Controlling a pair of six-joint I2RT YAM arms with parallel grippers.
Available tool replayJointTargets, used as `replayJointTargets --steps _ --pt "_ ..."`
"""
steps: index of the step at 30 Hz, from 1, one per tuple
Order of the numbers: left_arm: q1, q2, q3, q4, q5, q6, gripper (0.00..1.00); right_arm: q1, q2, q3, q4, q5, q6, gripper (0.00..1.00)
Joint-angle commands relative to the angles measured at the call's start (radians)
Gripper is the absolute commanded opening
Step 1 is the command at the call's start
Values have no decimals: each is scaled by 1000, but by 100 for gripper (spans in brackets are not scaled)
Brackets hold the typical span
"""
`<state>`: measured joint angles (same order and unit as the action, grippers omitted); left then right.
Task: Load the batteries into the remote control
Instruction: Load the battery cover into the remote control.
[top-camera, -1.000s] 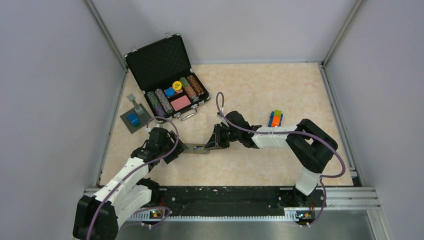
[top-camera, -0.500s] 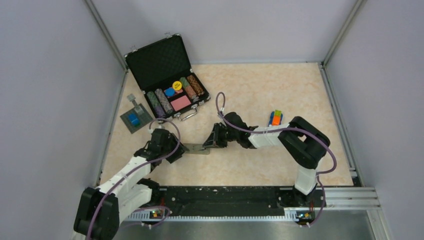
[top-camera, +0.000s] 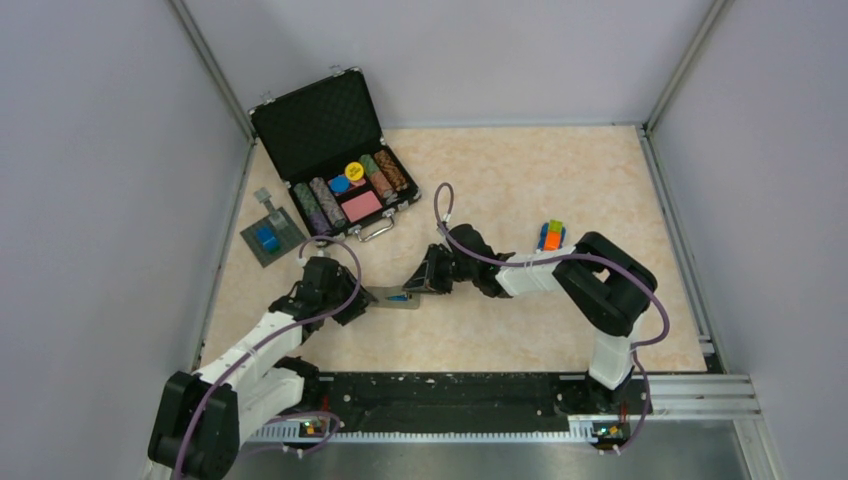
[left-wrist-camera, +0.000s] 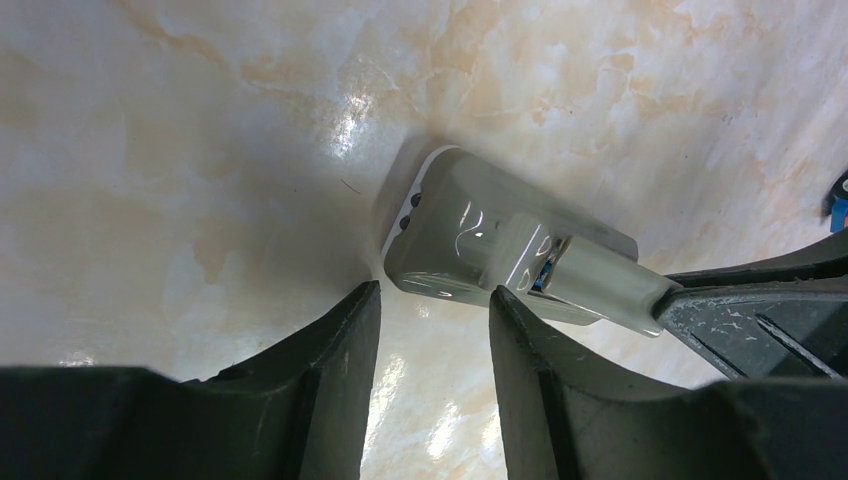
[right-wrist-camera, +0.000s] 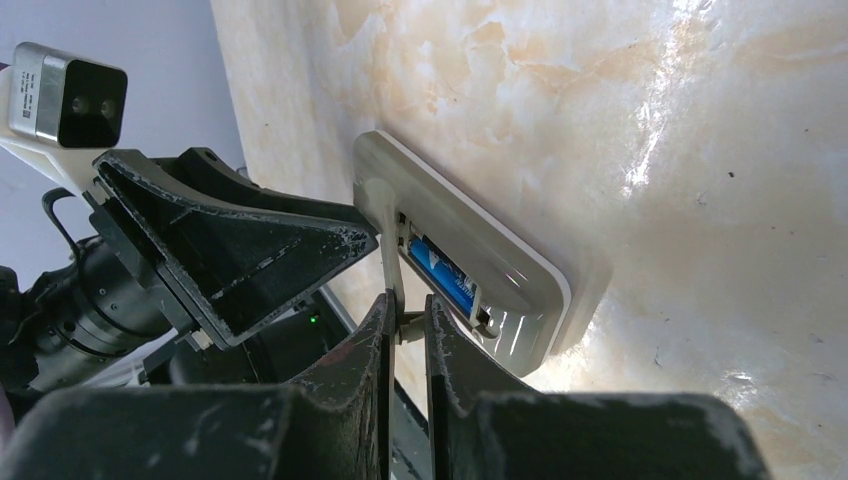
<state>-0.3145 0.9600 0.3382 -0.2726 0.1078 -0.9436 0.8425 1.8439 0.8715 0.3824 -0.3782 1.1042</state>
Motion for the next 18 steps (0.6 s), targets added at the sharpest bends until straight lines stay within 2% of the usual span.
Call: replayJointTargets --steps 1,18 --pt "5 -9 -10 15 -8 8 49 7 16 10 42 15 9 0" --pt "5 -10 -8 26 -5 6 49 13 10 -35 35 13 9 0"
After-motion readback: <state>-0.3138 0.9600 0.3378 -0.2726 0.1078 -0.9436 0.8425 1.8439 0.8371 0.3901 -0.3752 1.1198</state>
